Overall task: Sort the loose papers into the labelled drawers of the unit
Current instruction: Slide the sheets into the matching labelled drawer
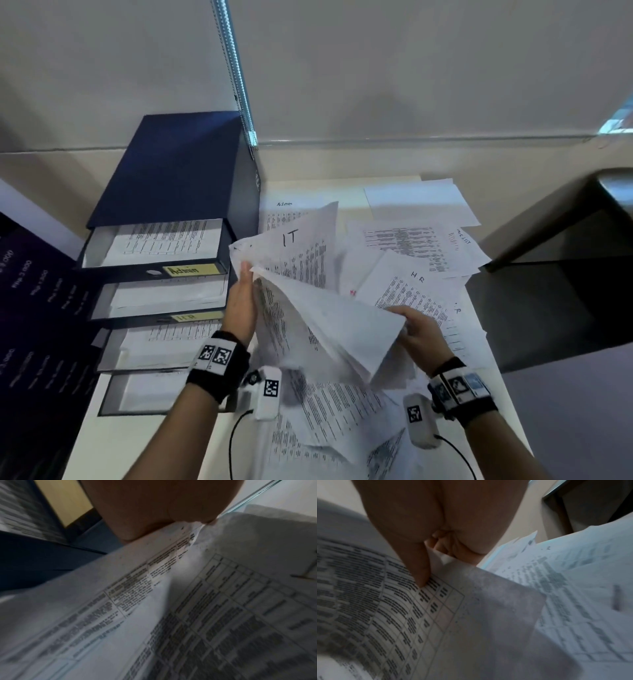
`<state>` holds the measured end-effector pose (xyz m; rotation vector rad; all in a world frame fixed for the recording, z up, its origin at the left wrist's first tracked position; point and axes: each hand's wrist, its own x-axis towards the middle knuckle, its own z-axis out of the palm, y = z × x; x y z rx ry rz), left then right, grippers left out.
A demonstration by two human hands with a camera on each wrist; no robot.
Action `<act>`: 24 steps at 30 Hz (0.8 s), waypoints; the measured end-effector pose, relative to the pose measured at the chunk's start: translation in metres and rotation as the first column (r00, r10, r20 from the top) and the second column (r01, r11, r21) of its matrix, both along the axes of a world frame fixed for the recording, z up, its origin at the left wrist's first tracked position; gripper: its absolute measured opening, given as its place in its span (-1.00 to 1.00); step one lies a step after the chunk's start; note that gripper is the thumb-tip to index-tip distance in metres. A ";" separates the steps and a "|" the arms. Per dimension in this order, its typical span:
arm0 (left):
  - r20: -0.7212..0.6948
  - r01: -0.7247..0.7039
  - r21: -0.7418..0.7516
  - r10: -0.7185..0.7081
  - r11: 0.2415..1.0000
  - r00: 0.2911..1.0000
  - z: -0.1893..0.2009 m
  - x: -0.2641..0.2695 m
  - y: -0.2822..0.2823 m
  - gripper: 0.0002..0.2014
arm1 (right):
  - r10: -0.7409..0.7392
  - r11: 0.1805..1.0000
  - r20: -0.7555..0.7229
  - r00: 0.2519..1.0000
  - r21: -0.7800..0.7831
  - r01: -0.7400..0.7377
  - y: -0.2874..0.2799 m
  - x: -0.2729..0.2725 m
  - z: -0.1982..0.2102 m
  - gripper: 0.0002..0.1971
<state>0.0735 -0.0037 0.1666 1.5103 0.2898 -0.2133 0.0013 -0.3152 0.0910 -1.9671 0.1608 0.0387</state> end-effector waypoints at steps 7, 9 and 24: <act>0.133 0.021 0.139 -0.039 0.990 0.990 0.041 -0.018 -0.005 0.25 | 0.033 0.991 -0.042 0.999 0.132 -0.027 0.027 0.013 0.044 -0.88; 0.257 0.088 0.194 -0.138 0.977 0.957 0.055 -0.025 -0.011 0.00 | 0.012 0.987 -0.062 0.998 0.161 -0.002 0.033 0.013 0.045 -0.81; 0.425 0.199 0.134 -0.238 0.971 0.873 0.084 -0.025 -0.013 -0.90 | -0.208 0.958 0.194 0.959 0.238 0.159 0.041 0.032 0.090 -0.63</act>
